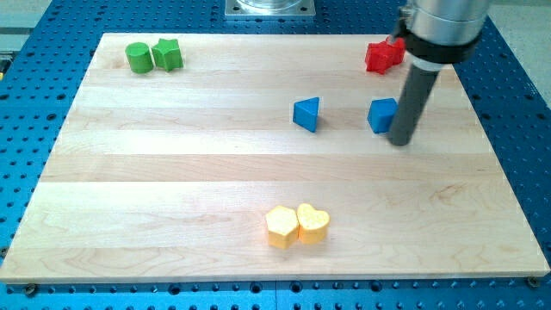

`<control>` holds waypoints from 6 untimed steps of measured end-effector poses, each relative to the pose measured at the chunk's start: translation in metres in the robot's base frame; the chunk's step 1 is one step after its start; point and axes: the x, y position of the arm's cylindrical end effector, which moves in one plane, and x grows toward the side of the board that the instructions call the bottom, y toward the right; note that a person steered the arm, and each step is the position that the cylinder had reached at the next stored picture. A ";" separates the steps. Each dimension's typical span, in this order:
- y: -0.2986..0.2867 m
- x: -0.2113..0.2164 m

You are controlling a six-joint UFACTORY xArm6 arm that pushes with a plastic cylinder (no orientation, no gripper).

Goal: Merge the blue blocks with each other

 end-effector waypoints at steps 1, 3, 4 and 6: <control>0.000 -0.018; -0.029 -0.024; -0.024 -0.049; -0.097 -0.035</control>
